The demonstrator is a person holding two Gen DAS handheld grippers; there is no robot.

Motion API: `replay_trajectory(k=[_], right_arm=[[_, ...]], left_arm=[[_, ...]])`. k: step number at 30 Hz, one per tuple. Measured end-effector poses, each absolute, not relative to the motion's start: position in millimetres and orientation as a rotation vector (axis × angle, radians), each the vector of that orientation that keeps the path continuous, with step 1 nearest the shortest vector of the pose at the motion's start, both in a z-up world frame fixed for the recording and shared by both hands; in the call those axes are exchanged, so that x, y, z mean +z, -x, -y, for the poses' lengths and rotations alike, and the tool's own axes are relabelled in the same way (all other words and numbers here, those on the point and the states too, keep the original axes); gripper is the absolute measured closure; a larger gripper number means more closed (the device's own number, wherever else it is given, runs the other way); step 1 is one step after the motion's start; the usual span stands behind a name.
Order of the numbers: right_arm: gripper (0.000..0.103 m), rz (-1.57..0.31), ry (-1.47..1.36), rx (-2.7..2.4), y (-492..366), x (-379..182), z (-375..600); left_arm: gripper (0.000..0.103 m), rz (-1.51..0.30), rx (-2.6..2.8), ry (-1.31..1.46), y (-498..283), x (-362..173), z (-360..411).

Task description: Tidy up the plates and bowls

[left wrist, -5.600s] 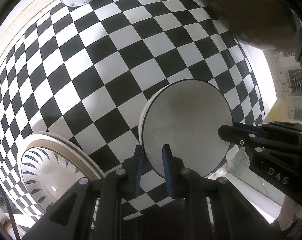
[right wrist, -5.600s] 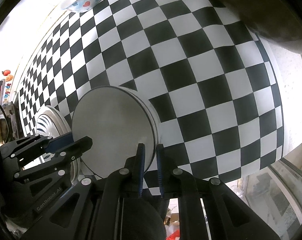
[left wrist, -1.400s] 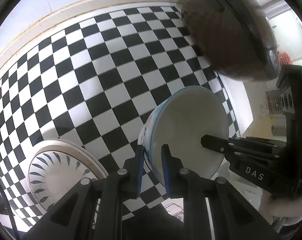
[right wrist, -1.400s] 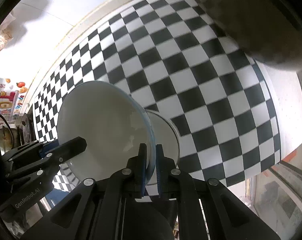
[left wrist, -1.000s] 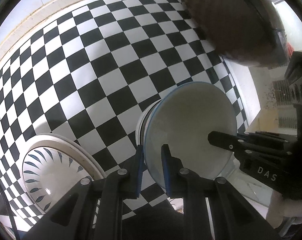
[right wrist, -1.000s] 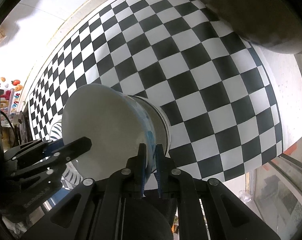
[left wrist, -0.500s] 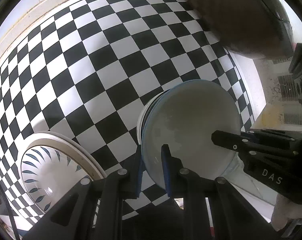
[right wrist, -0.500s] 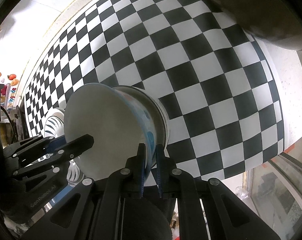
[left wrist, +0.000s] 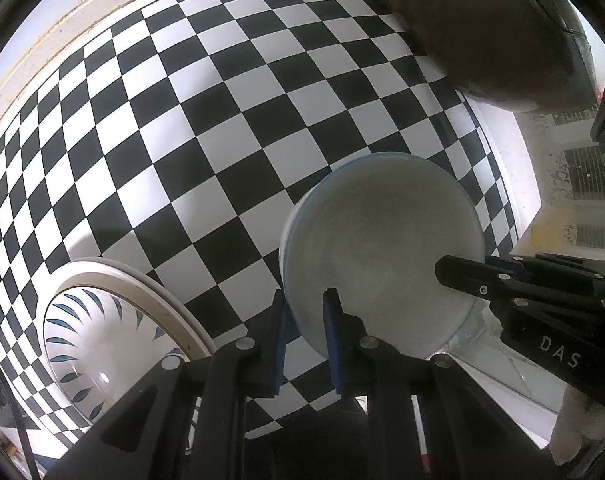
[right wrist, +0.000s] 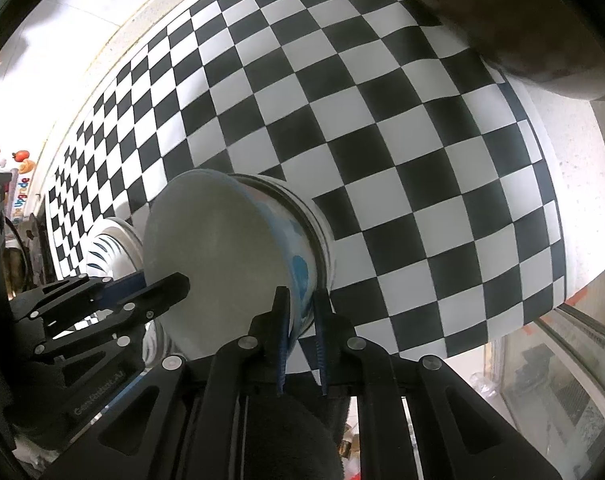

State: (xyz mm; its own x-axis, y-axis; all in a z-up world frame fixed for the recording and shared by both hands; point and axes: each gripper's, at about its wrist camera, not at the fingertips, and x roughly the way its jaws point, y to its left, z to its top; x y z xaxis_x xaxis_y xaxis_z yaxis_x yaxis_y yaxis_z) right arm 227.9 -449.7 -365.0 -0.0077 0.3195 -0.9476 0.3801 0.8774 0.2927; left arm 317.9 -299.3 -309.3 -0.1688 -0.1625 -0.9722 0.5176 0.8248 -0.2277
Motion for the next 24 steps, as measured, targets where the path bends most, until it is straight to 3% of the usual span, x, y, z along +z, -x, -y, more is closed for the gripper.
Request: replay_trajectory(k=[13,24], right_arm=[[0.088,-1.584,-0.529,-0.049,-227.9,-357.2,447.1],[0.088,-1.472,-0.406,-0.076,-203.8,-303.7,424.7]], left_arm=[[0.088,-1.587,-0.606,-0.302,-312.9,-292.8,293.9],[0.088,-1.448,-0.611,-0.303,-297.0,-232.6,274.7]])
